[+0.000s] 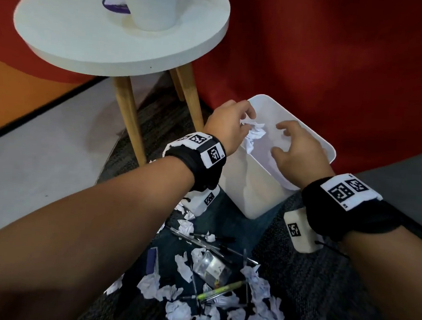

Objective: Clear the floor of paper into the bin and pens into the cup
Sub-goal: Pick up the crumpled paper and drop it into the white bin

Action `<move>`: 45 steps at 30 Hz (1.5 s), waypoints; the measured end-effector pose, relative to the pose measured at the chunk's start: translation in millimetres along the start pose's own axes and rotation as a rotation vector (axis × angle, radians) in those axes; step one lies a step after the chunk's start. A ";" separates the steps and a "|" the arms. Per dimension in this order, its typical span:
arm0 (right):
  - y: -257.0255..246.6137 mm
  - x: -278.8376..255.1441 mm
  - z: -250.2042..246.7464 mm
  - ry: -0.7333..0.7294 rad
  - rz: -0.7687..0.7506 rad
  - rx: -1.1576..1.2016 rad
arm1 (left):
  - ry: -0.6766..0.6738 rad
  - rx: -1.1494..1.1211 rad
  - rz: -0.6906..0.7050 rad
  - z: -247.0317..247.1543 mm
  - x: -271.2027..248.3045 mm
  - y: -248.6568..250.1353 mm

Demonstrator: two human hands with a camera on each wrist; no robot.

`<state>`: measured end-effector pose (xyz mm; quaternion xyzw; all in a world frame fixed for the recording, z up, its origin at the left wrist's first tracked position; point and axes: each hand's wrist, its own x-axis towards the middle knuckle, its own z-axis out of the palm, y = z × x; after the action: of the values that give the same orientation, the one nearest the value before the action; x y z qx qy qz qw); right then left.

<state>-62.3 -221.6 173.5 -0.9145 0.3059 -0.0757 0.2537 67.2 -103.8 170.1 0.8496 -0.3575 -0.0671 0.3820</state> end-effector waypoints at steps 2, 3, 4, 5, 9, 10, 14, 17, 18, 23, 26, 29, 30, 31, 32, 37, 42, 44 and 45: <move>-2.8 -1.7 0.3 0.017 -0.016 0.005 | -0.020 0.002 -0.017 2.0 0.6 -0.3; -3.9 -2.0 0.9 0.023 -0.023 0.009 | -0.029 0.001 -0.026 2.3 0.8 -0.2; -5.2 -2.4 1.6 0.027 -0.032 0.013 | -0.035 -0.013 -0.038 1.8 1.0 0.3; -6.2 -2.6 2.4 0.033 -0.041 0.017 | -0.041 -0.038 -0.052 1.2 0.8 1.2; -9.8 -3.4 4.5 0.061 -0.076 0.038 | -0.049 -0.053 -0.055 -2.0 -1.0 5.2; -10.8 -3.8 4.4 0.076 -0.096 0.054 | -0.038 -0.049 -0.042 -3.2 -1.6 5.4; -21.6 -8.1 2.9 0.206 -0.319 0.165 | 0.031 -0.028 0.042 -12.5 -7.1 0.7; -39.6 -16.2 4.1 0.284 -0.508 0.180 | 0.059 -0.045 0.046 -21.9 -17.0 -14.5; -47.0 -20.2 6.1 0.296 -0.558 0.182 | 0.057 -0.045 0.032 -24.3 -21.3 -23.1; -71.3 -41.8 49.1 0.069 -0.681 0.120 | -0.022 0.032 -0.104 -30.9 -53.3 -81.9; -68.4 -51.6 89.7 -0.215 -0.699 -0.076 | -0.107 0.128 -0.210 -28.4 -74.7 -122.6; -55.3 -56.7 133.2 -0.515 -0.606 -0.330 | -0.249 0.211 -0.319 -22.3 -96.8 -162.2; -49.9 -57.7 146.4 -0.589 -0.542 -0.374 | -0.288 0.230 -0.349 -18.3 -104.6 -175.1; -44.3 -58.1 160.1 -0.649 -0.471 -0.396 | -0.325 0.247 -0.374 -13.5 -112.9 -187.7; -39.2 -59.0 172.6 -0.691 -0.405 -0.405 | -0.369 0.266 -0.401 -8.1 -120.8 -199.8; -13.9 -76.6 236.3 -0.810 -0.160 -0.313 | -0.559 0.330 -0.527 21.4 -157.8 -244.6; -4.1 -96.6 268.6 -0.929 -0.149 -0.279 | -0.701 0.389 -0.511 35.9 -172.1 -259.1; -4.1 -98.6 271.9 -0.935 -0.163 -0.306 | -0.721 0.404 -0.483 38.3 -173.1 -261.4; -5.1 -98.6 272.5 -0.939 -0.159 -0.314 | -0.731 0.413 -0.471 39.5 -174.3 -262.8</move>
<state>-58.6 -45.4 -56.5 -0.8975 0.0955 0.3719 0.2169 69.8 106.2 -68.5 0.8864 -0.2720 -0.3736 0.0288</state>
